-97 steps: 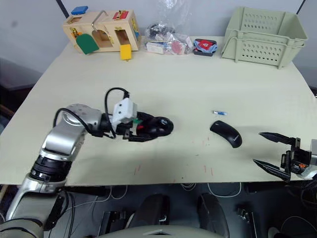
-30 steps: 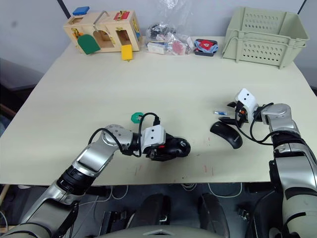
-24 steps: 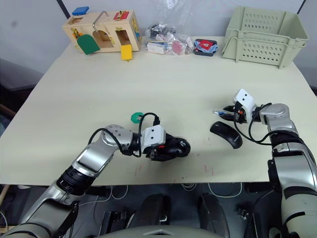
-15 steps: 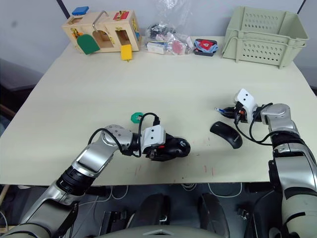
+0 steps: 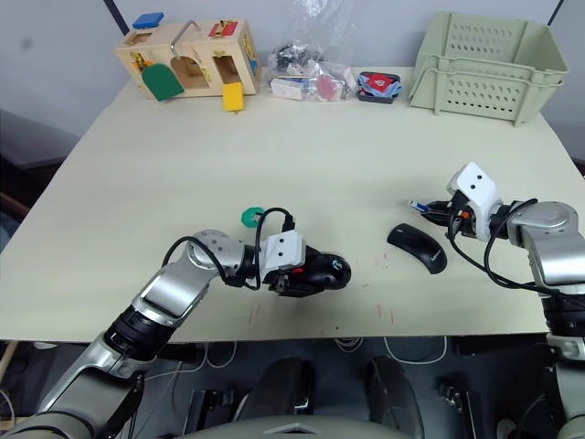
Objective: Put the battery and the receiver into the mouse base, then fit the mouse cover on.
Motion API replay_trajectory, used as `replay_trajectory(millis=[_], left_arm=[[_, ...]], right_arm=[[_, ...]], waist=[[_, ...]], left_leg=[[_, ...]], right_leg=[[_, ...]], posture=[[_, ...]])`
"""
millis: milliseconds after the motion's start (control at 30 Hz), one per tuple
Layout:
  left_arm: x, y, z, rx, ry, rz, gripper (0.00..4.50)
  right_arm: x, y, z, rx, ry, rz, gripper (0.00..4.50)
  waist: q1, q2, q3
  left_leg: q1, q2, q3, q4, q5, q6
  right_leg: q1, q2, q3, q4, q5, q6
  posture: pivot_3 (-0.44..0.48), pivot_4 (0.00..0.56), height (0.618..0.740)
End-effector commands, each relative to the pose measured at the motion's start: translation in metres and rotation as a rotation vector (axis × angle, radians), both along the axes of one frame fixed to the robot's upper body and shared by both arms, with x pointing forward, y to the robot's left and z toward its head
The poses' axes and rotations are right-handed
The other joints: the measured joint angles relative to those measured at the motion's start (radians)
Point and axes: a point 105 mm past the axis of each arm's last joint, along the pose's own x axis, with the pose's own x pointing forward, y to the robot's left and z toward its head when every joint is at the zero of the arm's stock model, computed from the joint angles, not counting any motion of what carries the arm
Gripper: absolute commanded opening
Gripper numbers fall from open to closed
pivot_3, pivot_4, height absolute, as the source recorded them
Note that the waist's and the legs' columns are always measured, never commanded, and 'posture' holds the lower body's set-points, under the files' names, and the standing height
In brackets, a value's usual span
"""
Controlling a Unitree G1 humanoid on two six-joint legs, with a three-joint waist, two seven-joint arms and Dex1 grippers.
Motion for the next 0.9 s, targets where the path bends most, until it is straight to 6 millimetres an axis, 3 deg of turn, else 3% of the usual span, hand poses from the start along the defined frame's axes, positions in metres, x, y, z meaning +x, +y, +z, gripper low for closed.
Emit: replay_trajectory(millis=[33,167,400,667,900], left_arm=[[-0.001,0.003,-0.005,0.025,0.008,0.01,2.91],[0.001,0.003,-0.005,0.029,0.007,0.015,2.91],[0.002,0.005,-0.005,0.035,0.009,0.027,2.91],[0.003,0.005,-0.004,0.037,0.014,0.035,2.91],[0.004,0.003,-0.002,0.051,0.004,0.033,2.91]], right_arm=[[-0.024,0.02,0.024,-0.008,-0.007,0.004,0.13],[-0.044,0.042,0.021,0.0,0.052,0.007,0.13],[-0.075,0.073,-0.008,0.02,0.184,-0.023,0.13],[-0.091,0.094,-0.033,0.017,0.291,-0.062,0.13],[-0.093,0.111,-0.037,0.057,0.303,-0.044,0.13]], waist=[[0.0,0.0,0.0],[0.0,-0.001,0.0],[0.0,-0.001,0.0],[-0.001,-0.002,0.0],[-0.001,-0.002,0.0]], left_leg=[[0.0,0.0,0.0,0.0,0.0,0.0],[0.0,0.0,-0.001,0.0,0.0,0.0],[-0.001,0.0,-0.002,0.0,0.0,0.0],[-0.001,0.0,-0.003,0.0,0.0,0.0],[-0.001,0.0,-0.003,0.0,0.0,0.0]], right_leg=[[0.0,0.0,0.0,0.0,0.0,0.0],[0.0,0.0,0.0,0.0,0.0,0.0],[0.0,0.0,-0.001,-0.001,0.0,0.0],[0.0,0.0,-0.002,-0.001,0.0,0.0],[0.0,0.0,-0.002,-0.001,0.0,0.0]], posture=[[0.0,0.15,0.74],[0.0,0.15,0.74],[0.0,0.15,0.74],[0.0,0.15,0.74],[0.0,0.15,0.74]])
